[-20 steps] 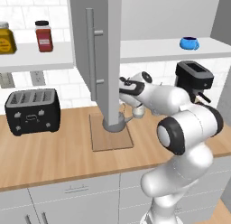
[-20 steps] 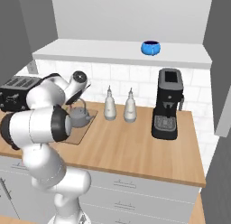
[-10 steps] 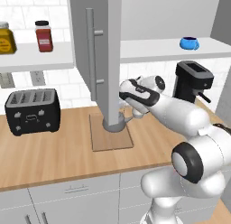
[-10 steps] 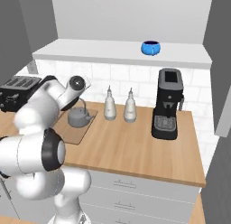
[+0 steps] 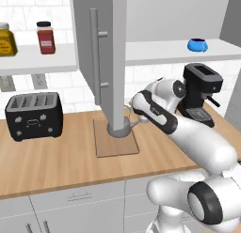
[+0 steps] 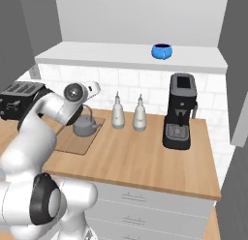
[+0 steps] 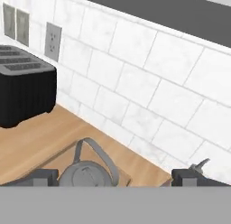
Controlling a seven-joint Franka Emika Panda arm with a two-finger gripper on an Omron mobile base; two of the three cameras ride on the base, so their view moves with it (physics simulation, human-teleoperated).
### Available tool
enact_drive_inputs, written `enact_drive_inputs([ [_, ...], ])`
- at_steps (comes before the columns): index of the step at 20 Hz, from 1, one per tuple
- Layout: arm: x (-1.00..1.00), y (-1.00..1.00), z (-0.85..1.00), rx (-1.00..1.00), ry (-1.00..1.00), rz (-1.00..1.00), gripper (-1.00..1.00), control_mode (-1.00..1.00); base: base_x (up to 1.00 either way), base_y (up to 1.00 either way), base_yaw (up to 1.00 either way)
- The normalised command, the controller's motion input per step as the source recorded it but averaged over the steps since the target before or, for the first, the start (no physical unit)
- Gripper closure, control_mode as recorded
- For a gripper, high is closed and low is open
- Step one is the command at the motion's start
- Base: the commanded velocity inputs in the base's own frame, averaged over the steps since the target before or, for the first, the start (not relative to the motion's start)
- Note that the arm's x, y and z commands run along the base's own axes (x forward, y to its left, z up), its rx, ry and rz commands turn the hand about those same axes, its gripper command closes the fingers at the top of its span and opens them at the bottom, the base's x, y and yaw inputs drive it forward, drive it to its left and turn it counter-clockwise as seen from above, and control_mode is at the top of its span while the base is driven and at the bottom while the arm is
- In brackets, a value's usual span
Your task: Pick the kettle from the counter and place it on the tray. Then pick the mug from the cabinet and place it on the tray. Then close the cabinet doors.
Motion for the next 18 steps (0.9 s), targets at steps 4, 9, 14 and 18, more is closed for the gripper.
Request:
enact_drive_inputs([
  [4,-0.33,-0.46,0.82,0.13,0.07,-0.23,-1.00,-1.00,0.00,0.00,0.00],
  [9,-0.44,-0.53,0.66,0.15,0.07,-0.21,-1.00,-1.00,0.00,0.00,0.00],
  [14,-0.60,-0.64,0.51,0.12,0.00,-0.14,-1.00,-1.00,0.00,0.00,0.00],
  [18,-0.57,-0.69,0.60,0.09,0.00,-0.10,-1.00,-1.00,0.00,0.00,0.00],
])
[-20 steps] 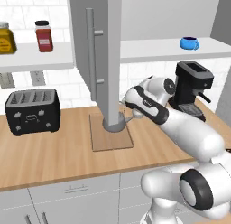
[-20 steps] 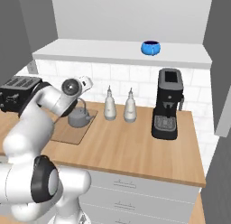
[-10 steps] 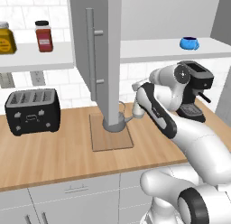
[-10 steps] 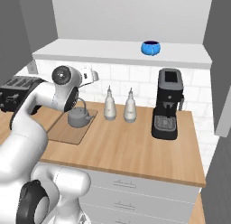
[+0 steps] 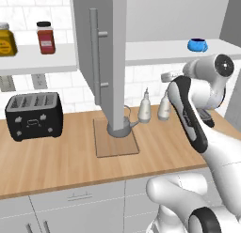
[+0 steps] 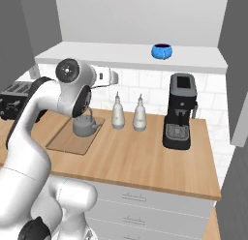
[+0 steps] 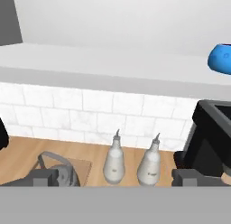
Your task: Pick the kettle from the counter and place it on the tray. Then pick the mug from the cabinet and place it on the tray. Then close the cabinet doors.
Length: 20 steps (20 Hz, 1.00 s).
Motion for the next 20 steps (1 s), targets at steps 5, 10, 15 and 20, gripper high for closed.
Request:
enact_drive_inputs([
  [5,-0.42,-0.76,0.69,0.08,-0.01,-0.07,-1.00,-1.00,0.00,0.00,0.00],
  [10,-0.24,-0.70,0.62,0.02,-0.14,-0.02,-1.00,-1.00,0.00,0.00,0.00],
  [15,0.00,-0.14,0.02,0.02,-0.03,0.01,-1.00,-1.00,0.00,0.00,0.00],
  [20,0.06,-0.13,0.00,0.00,0.00,0.00,-1.00,-1.00,0.00,0.00,0.00],
])
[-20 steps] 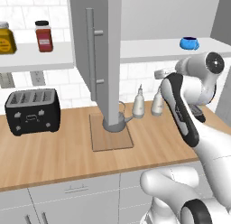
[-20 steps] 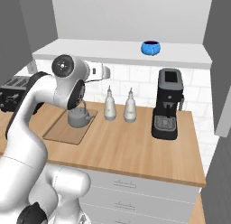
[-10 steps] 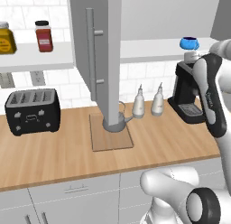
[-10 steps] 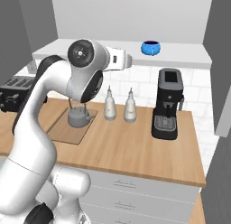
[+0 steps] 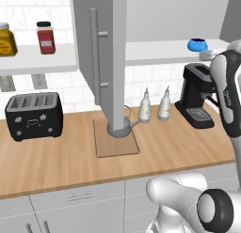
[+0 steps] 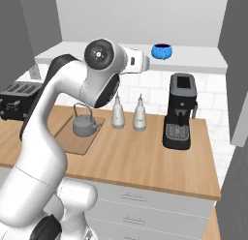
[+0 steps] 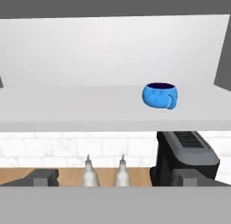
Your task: Pick the kettle from the counter and place it on the tray. Then pick the mug from the cabinet and place it on the tray. Then close the cabinet doors.
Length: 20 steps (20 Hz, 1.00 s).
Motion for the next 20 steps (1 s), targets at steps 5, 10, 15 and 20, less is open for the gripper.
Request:
enact_drive_inputs([
  [5,0.13,-0.38,0.00,0.04,0.00,0.00,-1.00,-1.00,0.00,0.00,0.00],
  [10,0.22,-0.41,0.00,0.05,0.00,0.00,-1.00,-1.00,0.00,0.00,0.00],
  [15,0.32,-0.31,0.01,0.01,0.00,0.00,-1.00,-1.00,0.00,0.00,0.00],
  [20,0.32,-0.22,0.04,0.00,0.00,0.00,-1.00,-1.00,0.00,0.00,0.00],
])
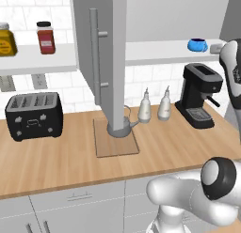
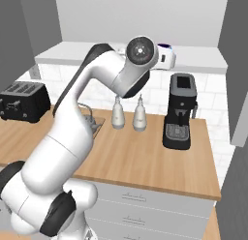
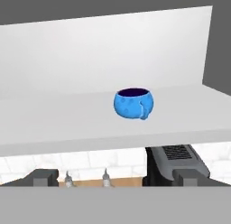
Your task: Pick the kettle from the counter and place it on the tray. Then pick the mug from the cabinet and place it on the tray. Then close the cabinet doors.
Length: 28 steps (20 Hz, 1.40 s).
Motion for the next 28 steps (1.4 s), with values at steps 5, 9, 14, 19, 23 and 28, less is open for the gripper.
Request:
enact_drive_inputs([
  [5,0.32,-0.14,0.01,0.00,0.00,0.00,-1.00,-1.00,0.00,0.00,0.00],
  [9,0.37,-0.08,0.04,0.00,0.00,0.00,-1.00,-1.00,0.00,0.00,0.00],
  [14,0.33,-0.02,0.01,0.00,0.00,0.02,-1.00,-1.00,0.00,0.00,0.00],
  [19,0.34,-0.08,0.00,-0.01,-0.01,0.03,-1.00,-1.00,0.00,0.00,0.00],
  [23,0.36,-0.07,0.00,-0.03,0.00,0.05,-1.00,-1.00,0.00,0.00,0.00],
  [28,0.37,-0.07,0.00,-0.01,0.00,0.03,-1.00,-1.00,0.00,0.00,0.00],
])
